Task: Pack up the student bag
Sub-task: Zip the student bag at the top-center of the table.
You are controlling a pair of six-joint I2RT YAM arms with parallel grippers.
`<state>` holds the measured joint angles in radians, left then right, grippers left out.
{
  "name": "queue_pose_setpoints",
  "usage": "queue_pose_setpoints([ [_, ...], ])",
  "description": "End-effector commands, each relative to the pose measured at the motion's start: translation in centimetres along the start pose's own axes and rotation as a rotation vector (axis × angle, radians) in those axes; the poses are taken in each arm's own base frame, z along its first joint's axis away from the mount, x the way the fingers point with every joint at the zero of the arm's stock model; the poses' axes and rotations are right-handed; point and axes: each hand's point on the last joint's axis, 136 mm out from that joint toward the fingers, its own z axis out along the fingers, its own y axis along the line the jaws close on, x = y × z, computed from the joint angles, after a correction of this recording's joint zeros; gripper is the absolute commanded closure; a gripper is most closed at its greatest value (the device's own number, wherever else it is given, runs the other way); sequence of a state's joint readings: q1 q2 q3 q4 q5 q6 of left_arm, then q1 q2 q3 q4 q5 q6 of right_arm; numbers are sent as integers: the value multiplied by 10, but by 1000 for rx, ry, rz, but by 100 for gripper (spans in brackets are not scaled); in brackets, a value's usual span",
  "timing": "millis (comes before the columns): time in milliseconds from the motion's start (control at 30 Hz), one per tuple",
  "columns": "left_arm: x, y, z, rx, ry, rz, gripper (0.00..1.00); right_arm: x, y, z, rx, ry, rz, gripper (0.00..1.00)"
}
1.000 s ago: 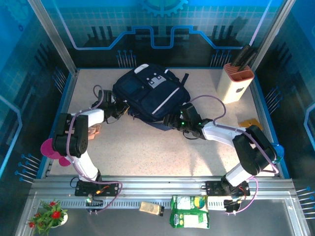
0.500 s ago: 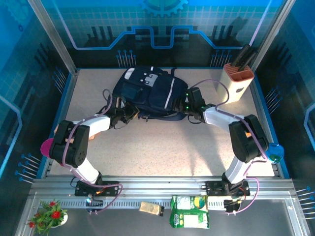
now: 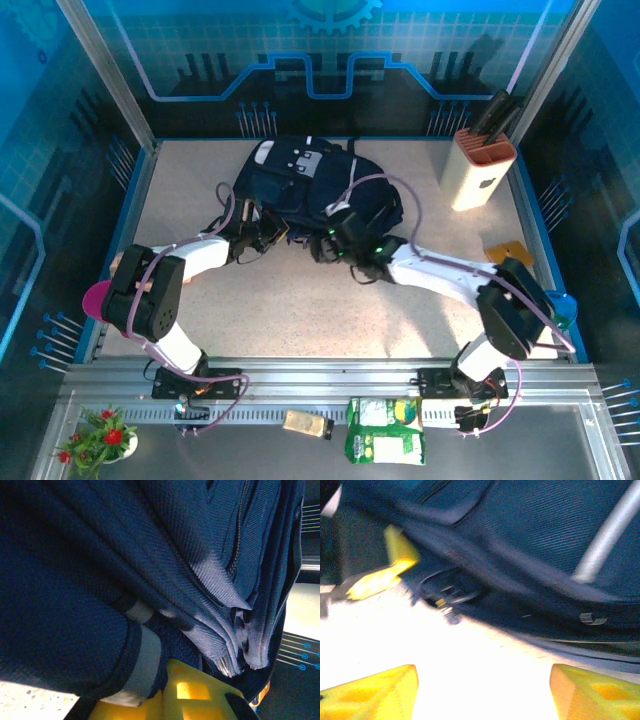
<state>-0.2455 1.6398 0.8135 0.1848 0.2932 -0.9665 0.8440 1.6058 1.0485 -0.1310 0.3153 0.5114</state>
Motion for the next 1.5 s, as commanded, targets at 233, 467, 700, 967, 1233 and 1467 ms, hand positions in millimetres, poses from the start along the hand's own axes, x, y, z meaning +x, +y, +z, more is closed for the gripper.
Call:
queue_pose_setpoints([
  [233, 25, -37, -10, 142, 114, 95, 100, 11, 30, 58, 73, 74, 45, 58],
  [467, 28, -39, -12, 151, 128, 98, 100, 10, 14, 73, 191, 81, 57, 67],
  [700, 28, -41, -14, 150, 130, 103, 100, 3, 1, 81, 243, 59, 61, 73],
  [967, 27, -40, -18, 128, 119, 114, 100, -2, -2, 85, 276, 44, 45, 83],
  [1233, 17, -27, -21, 50, 56, 114, 100, 13, -39, 65, 363, 44, 46, 91],
  [1467, 11, -21, -17, 14, 40, 121, 100, 40, -93, 31, 415, 36, 18, 91],
])
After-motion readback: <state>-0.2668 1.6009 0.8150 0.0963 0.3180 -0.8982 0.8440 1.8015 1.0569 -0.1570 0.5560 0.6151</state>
